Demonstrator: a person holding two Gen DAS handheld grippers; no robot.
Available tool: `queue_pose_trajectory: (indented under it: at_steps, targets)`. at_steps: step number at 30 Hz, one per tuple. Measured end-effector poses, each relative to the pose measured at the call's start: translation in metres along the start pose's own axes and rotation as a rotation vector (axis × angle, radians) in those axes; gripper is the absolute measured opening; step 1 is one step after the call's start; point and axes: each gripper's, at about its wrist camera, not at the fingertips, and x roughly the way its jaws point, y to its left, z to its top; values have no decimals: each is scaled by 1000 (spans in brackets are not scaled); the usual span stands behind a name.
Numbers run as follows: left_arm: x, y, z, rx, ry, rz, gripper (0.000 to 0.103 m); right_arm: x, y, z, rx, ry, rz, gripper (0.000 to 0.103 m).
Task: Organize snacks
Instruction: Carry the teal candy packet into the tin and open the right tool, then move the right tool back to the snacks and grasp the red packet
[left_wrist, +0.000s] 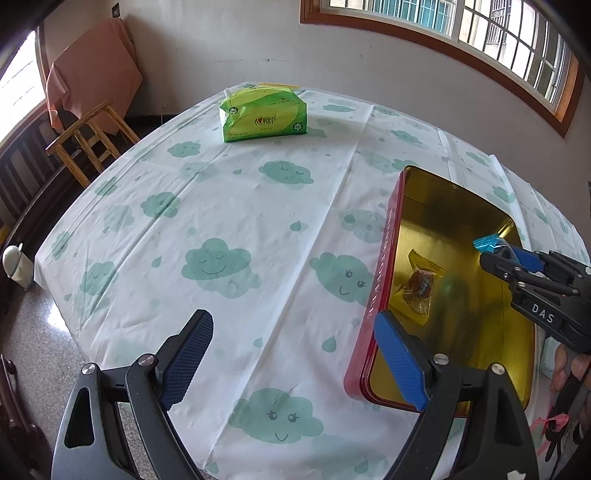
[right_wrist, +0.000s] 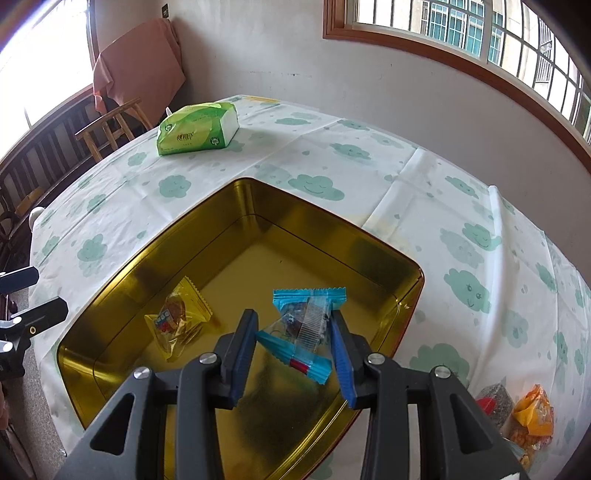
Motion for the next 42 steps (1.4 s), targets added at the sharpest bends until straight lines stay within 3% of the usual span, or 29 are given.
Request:
queue_pose_trajectory:
  at_steps: [8,12,19,24,31,35,42]
  targets:
    - [2,-6,-1,13,11,-13,86,4,2,1,-1,4,3,44]
    - [1,-11,-3,20,12,-17,86,-3,2,2,-3,-7,-4,52]
    - [-14,-28,-9,47,-9,-47,86,-51,-7,-16,23,-76,30,52]
    - [-28,-48,-13,87,-31,-82,86,-101,-33,-58,60,-108,-11,55]
    - [-42,-82,-23,159,-47,-137,86,-147,-85,-132,186,-60,-155,61]
    - [-45,-103,-30,201,-43,-165,86,-154,-104,-172,268,-9,-213,62]
    - [-48,-132,-44,268,-27,-201,86,-135,-114,-203,369,63,-187,66]
